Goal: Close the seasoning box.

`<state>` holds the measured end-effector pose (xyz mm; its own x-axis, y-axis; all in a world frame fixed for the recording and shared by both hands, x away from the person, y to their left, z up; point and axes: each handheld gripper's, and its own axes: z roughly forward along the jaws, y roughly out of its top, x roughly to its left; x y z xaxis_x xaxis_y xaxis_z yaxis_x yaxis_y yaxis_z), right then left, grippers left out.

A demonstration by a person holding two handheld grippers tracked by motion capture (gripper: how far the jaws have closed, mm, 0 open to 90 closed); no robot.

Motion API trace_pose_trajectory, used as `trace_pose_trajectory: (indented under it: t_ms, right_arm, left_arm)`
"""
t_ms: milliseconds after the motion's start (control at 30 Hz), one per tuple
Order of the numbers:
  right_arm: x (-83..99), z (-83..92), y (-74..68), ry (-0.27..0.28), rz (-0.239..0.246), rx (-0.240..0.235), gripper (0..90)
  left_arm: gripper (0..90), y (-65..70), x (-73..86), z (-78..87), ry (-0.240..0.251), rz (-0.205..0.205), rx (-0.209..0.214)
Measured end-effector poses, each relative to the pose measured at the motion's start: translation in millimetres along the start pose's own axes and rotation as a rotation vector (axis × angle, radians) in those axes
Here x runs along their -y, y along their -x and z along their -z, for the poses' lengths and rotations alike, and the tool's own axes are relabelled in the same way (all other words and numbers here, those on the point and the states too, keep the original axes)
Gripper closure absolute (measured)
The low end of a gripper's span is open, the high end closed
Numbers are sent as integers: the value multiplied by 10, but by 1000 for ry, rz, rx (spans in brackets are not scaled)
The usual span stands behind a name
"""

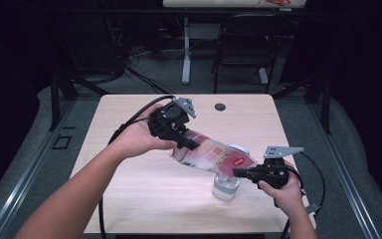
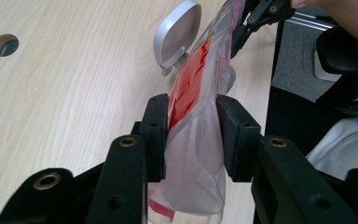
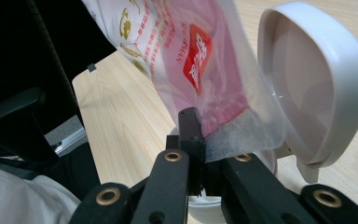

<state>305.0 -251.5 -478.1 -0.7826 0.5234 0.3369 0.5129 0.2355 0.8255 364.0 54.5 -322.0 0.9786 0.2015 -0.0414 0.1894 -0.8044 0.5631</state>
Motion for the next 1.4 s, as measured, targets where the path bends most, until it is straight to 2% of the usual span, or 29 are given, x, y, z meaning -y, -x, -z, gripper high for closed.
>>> trace_pose_trajectory:
  t_ms: [367,1000,1400]
  right_arm:
    - [4,2,10,19,-9,6,872]
    - [-1,38,14,11,-22,10,863]
    - [-2,42,-4,-11,-12,2,864]
  left_arm:
    - [735,2,-5,-1,-1,-4,-2]
    - [740,34,-44,-17,10,2,-1]
    - [741,55,-77,-20,14,-3,1]
